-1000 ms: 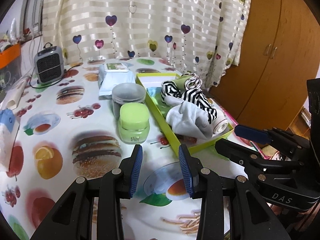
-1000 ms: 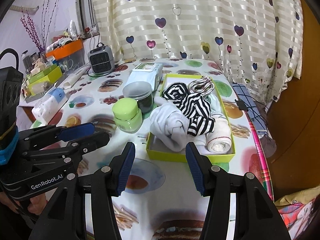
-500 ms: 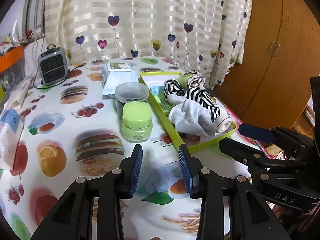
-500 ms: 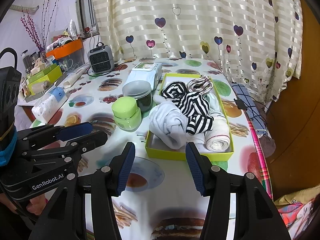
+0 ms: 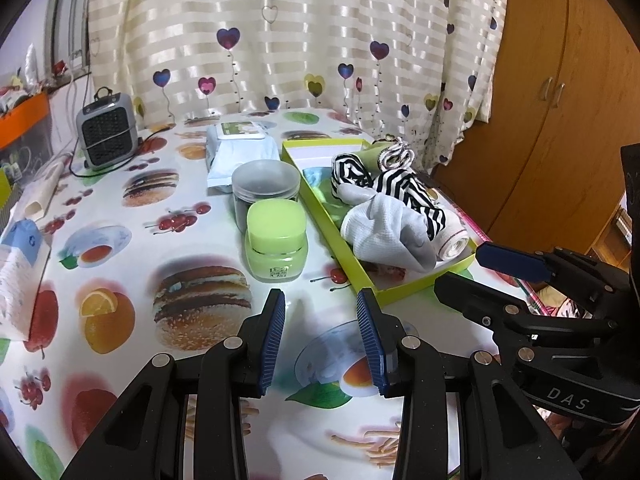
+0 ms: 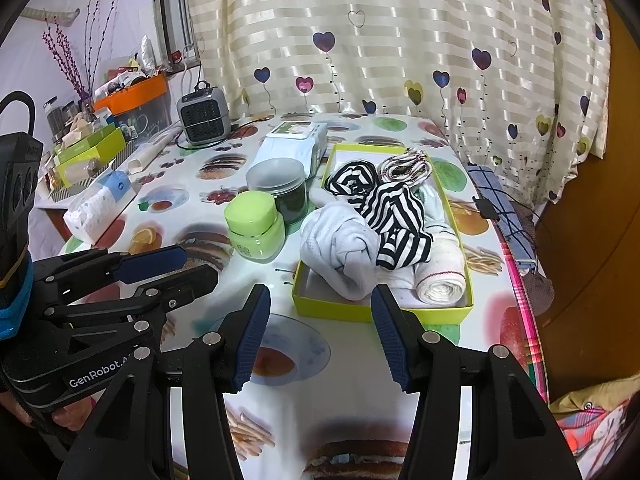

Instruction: Organize soft objects

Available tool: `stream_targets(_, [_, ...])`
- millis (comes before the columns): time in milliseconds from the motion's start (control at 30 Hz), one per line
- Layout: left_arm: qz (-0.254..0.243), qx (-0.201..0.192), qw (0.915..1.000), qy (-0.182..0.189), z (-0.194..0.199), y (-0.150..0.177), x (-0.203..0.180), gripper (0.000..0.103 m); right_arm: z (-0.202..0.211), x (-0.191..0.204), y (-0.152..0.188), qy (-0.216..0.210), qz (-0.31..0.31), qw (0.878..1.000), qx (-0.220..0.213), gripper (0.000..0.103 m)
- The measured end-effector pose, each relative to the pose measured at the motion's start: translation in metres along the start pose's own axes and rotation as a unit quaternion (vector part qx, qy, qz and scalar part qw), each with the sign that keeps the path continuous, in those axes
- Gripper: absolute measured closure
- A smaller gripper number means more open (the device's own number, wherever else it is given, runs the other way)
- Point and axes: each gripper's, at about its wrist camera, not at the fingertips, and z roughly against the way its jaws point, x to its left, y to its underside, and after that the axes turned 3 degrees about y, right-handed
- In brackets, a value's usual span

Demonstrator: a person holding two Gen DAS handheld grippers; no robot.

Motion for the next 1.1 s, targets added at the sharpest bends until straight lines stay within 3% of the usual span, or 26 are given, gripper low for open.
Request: stream_targets(1100, [-0.001, 0.007, 1.0, 0.001, -0.0023, 0.0036, 0.0025, 0.067, -0.0049, 0.003, -0.0032, -0.001, 0.005, 1.0, 0.004, 0.049])
